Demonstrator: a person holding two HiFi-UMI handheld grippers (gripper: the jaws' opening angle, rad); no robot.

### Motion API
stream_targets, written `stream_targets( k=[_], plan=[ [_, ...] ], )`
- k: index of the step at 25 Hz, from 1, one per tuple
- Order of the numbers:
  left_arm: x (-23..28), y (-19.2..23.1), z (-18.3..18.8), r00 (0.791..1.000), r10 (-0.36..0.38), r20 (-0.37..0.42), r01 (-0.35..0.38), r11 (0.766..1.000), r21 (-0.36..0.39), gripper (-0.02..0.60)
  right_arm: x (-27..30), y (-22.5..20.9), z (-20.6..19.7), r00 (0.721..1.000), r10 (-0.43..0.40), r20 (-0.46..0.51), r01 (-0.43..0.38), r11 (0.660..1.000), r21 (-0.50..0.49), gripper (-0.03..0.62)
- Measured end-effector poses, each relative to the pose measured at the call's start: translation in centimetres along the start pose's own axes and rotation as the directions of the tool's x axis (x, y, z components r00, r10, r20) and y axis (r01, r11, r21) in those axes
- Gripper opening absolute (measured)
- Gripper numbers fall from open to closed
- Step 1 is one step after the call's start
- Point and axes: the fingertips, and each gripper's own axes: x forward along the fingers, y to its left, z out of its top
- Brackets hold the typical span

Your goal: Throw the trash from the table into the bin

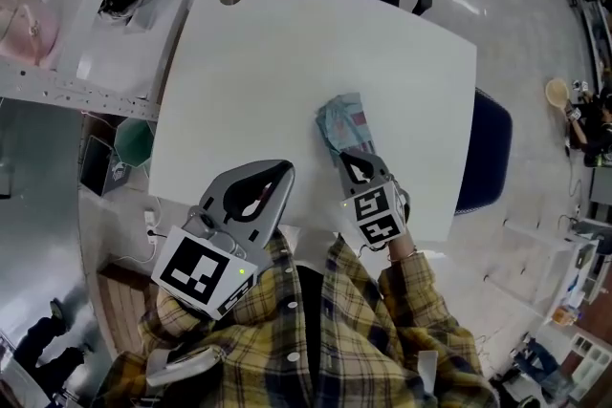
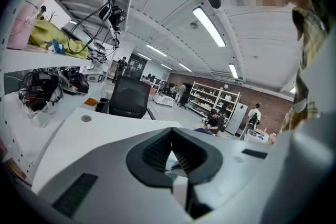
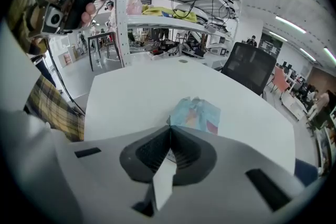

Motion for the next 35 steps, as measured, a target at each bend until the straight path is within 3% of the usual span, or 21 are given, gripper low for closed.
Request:
stream_targets(
  k=[4,12,19,27,35],
  plan=[
    [0.7,0.1,1.0,0.998,-0.054,0.010,0.054,0.998,0.015,0.008,-1.8,-0.5,2.0,0.999,-0.024,0.047,0.019,0.995,0.100,0.000],
    [2.7,0.2,2.6,0.981,-0.192,-0.003,0.192,0.981,0.018,0.008,-5.6,-1.5,5.9,0.987,-0.124,0.103,0.102,0.975,0.196,-0.002],
    [5.0,0.7,2.5,0.942,-0.332,-0.047,0.333,0.943,0.021,0.008,-7.0,-2.3,7.4,0.964,-0.250,0.097,0.214,0.935,0.283,-0.002],
    [6.5,-2.1,2.7,0.925,-0.374,-0.071,0.376,0.927,0.019,0.008,-10.3,-3.7,6.4,0.944,-0.314,0.107,0.264,0.906,0.331,-0.002],
    [7.5,-6.4,1.6,0.923,-0.379,-0.057,0.382,0.923,0.044,0.008,-12.8,-4.4,3.1,0.931,-0.336,0.145,0.272,0.901,0.338,-0.002]
  ],
)
